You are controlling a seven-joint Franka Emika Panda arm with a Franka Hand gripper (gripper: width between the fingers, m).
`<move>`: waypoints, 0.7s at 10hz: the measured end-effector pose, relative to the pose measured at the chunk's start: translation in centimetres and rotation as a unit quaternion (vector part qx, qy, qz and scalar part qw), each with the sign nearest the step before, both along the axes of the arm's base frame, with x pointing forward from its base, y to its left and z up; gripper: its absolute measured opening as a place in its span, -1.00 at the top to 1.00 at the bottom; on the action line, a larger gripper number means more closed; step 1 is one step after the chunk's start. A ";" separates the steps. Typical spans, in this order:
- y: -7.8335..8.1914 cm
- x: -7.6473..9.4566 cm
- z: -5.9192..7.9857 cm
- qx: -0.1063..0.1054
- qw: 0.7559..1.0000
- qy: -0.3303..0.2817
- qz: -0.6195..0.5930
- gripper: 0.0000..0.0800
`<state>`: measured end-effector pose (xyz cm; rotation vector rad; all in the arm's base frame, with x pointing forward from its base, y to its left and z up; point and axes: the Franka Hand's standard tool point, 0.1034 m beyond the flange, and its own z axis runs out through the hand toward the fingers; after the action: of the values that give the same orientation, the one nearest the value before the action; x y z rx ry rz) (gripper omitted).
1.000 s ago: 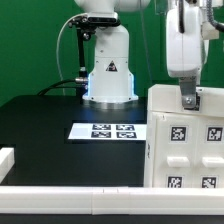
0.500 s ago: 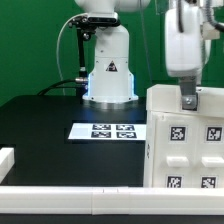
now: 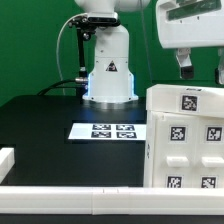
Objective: Assemble cabinet
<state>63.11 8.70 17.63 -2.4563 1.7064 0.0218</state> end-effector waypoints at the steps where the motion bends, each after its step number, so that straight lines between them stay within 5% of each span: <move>1: 0.0 0.1 0.0 -0.011 0.997 -0.007 0.073 -0.99; 4: 0.1 0.9 0.3 -0.044 0.930 -0.045 0.363 -0.99; 7: 0.4 0.8 0.3 -0.050 0.893 -0.053 0.444 -0.99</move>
Offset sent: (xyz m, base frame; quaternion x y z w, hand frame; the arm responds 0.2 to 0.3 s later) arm 0.0159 0.0202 0.0031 0.0520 -0.0430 -0.4723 0.8789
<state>63.88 9.08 17.89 -3.0022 0.4295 -0.0970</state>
